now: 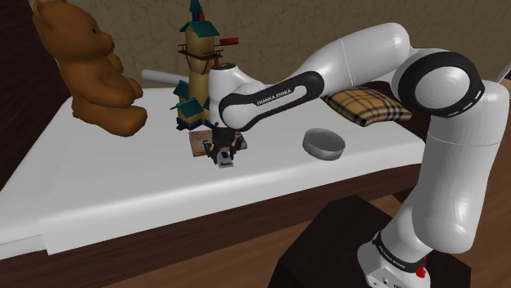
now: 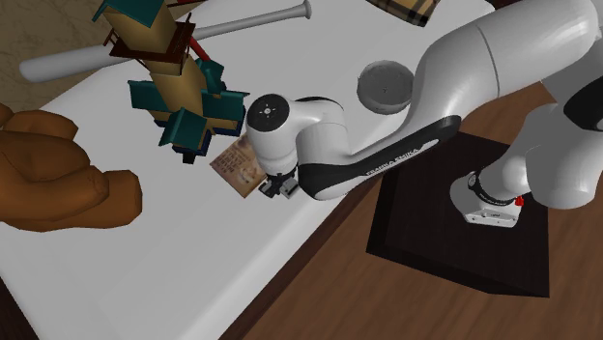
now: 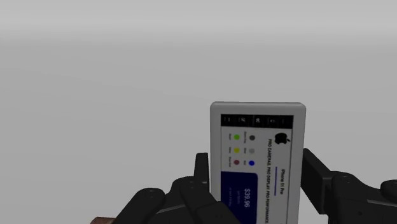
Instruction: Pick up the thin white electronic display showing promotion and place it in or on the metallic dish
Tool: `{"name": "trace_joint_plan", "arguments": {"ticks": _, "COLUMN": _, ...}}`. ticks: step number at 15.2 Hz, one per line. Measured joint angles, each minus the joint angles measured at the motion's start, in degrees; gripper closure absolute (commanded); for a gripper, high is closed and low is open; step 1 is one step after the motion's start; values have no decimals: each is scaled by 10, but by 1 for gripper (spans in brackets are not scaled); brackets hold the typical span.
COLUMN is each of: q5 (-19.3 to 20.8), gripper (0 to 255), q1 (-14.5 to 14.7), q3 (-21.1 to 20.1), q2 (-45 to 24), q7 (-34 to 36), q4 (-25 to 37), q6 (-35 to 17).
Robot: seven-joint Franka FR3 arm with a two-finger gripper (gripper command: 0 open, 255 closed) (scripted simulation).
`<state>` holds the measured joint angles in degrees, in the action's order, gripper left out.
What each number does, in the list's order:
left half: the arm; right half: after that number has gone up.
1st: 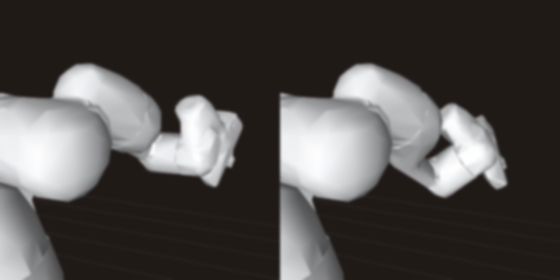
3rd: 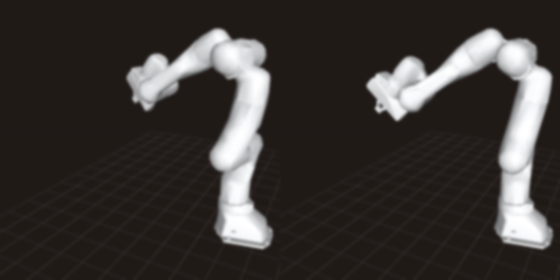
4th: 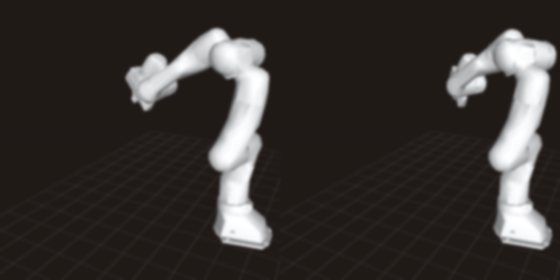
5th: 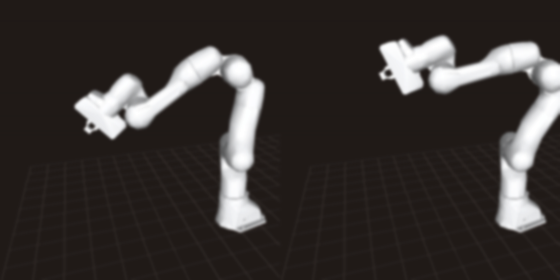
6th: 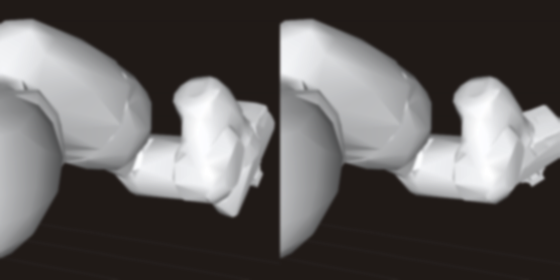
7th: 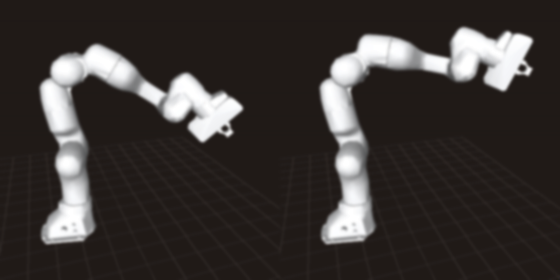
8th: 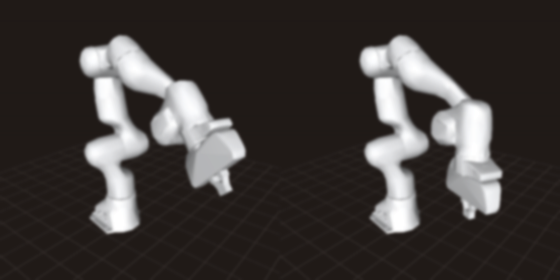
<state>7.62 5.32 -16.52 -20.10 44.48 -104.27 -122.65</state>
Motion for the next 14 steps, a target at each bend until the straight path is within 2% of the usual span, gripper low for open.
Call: {"name": "trace_joint_plan", "arguments": {"ticks": 14, "q5": -16, "gripper": 255, "q1": -4, "q3": -5, "q2": 38, "q7": -12, "q4": 56, "q6": 93}}
